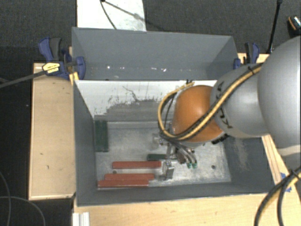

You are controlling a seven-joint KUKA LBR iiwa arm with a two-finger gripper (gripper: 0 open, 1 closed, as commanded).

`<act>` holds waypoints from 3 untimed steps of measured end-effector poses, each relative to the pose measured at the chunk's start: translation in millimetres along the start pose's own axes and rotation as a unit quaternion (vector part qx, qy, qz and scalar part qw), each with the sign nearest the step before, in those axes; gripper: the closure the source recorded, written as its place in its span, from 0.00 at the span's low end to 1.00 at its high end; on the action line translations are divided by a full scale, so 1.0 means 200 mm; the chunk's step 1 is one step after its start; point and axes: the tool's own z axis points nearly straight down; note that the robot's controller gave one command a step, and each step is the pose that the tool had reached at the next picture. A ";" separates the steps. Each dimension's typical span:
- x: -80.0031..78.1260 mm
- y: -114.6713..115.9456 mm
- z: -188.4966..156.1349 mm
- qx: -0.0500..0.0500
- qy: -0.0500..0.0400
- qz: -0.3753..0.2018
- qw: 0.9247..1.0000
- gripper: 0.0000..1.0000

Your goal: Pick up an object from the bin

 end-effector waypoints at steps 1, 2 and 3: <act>0.00 0.00 0.00 0.000 0.000 0.001 1.000 0.00; 0.00 0.00 0.00 0.000 -0.001 0.002 1.000 1.00; 0.00 0.00 -0.01 0.000 -0.002 0.004 1.000 1.00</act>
Offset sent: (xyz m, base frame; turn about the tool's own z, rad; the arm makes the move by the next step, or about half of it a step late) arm 0.0000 0.0000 0.0000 0.0000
